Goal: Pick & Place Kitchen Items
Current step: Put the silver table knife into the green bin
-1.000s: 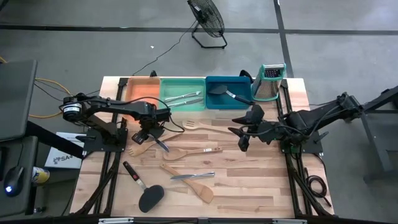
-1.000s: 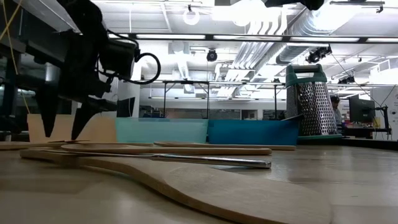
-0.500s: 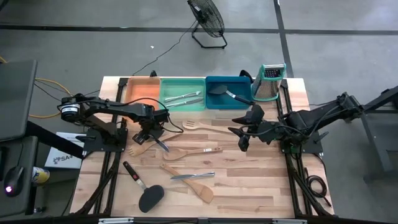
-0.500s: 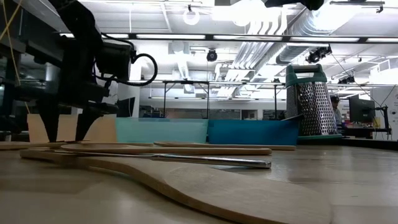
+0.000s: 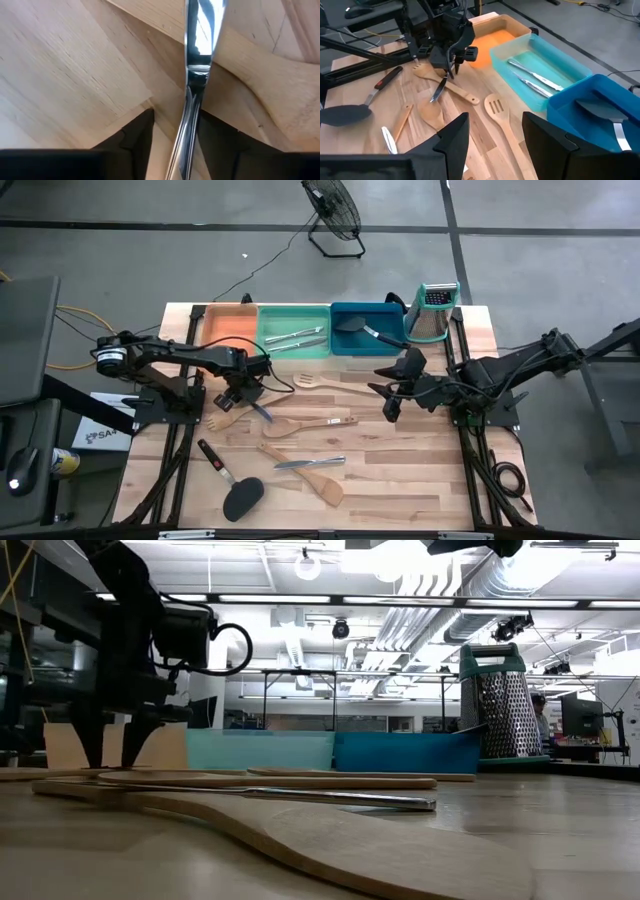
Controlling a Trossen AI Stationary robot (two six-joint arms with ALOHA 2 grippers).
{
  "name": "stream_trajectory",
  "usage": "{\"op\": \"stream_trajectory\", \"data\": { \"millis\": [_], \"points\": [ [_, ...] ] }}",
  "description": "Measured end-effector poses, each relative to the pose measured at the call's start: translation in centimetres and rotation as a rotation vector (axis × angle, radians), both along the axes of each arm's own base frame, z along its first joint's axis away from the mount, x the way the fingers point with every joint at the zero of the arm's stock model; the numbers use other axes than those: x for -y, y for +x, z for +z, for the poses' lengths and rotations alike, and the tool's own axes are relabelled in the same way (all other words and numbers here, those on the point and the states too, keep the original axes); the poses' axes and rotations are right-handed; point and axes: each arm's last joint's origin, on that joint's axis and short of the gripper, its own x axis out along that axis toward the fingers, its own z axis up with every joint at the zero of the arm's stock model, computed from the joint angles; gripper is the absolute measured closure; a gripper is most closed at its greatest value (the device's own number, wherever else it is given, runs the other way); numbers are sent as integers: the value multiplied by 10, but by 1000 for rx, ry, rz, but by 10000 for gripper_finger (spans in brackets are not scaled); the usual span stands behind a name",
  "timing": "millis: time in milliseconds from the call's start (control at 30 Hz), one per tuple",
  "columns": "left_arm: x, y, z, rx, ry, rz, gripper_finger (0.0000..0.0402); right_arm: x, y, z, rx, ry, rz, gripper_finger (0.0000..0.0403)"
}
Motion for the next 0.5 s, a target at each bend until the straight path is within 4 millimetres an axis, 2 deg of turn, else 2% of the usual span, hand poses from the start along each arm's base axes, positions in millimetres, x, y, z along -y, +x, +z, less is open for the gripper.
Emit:
{"op": "stream_trajectory", "data": {
  "millis": [500],
  "points": [
    [3, 4, 0, 33, 3, -29, 331, 0, 0, -1, -9, -2, -1, 228]
  ]
}}
